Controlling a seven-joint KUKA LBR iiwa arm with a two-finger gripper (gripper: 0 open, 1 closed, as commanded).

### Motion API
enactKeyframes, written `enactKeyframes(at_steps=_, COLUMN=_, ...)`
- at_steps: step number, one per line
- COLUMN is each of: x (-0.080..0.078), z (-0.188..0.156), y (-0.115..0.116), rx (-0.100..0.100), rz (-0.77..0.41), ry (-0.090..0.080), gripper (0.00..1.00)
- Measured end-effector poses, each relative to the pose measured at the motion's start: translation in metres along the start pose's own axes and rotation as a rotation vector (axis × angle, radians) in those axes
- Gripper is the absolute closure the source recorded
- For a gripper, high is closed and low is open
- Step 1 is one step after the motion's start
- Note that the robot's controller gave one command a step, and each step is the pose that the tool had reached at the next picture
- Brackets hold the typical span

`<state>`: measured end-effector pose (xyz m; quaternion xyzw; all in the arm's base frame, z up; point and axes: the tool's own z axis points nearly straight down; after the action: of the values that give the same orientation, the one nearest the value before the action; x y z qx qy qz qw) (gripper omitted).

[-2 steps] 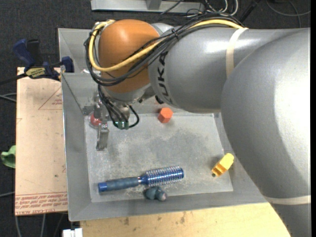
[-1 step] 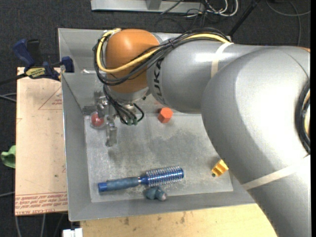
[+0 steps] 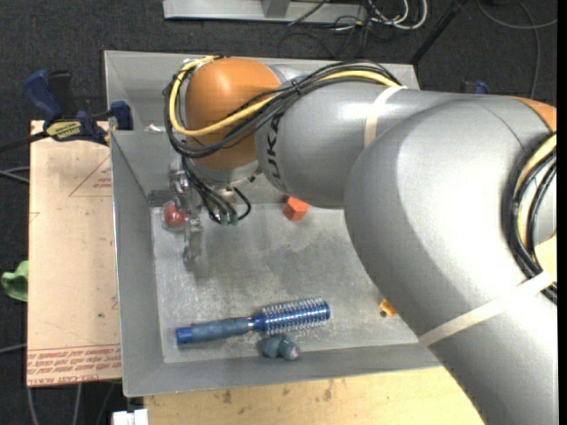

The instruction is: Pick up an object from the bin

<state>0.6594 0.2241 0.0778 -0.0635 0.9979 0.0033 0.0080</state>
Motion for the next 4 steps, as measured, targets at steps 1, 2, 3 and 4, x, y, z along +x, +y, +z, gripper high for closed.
enactKeyframes(at_steps=1, x=0.004, z=0.005, y=-0.001, rx=0.003, rz=0.001, ry=0.013, gripper=1.00)
enactKeyframes(at_steps=2, x=0.034, z=-0.098, y=-0.091, rx=0.006, rz=-0.177, ry=0.008, gripper=1.00)
enactKeyframes(at_steps=3, x=0.035, z=-0.093, y=-0.087, rx=0.002, rz=-0.181, ry=0.014, gripper=0.00)
enactKeyframes(at_steps=4, x=0.102, z=-0.066, y=-0.069, rx=0.001, rz=-0.334, ry=0.021, gripper=0.00)
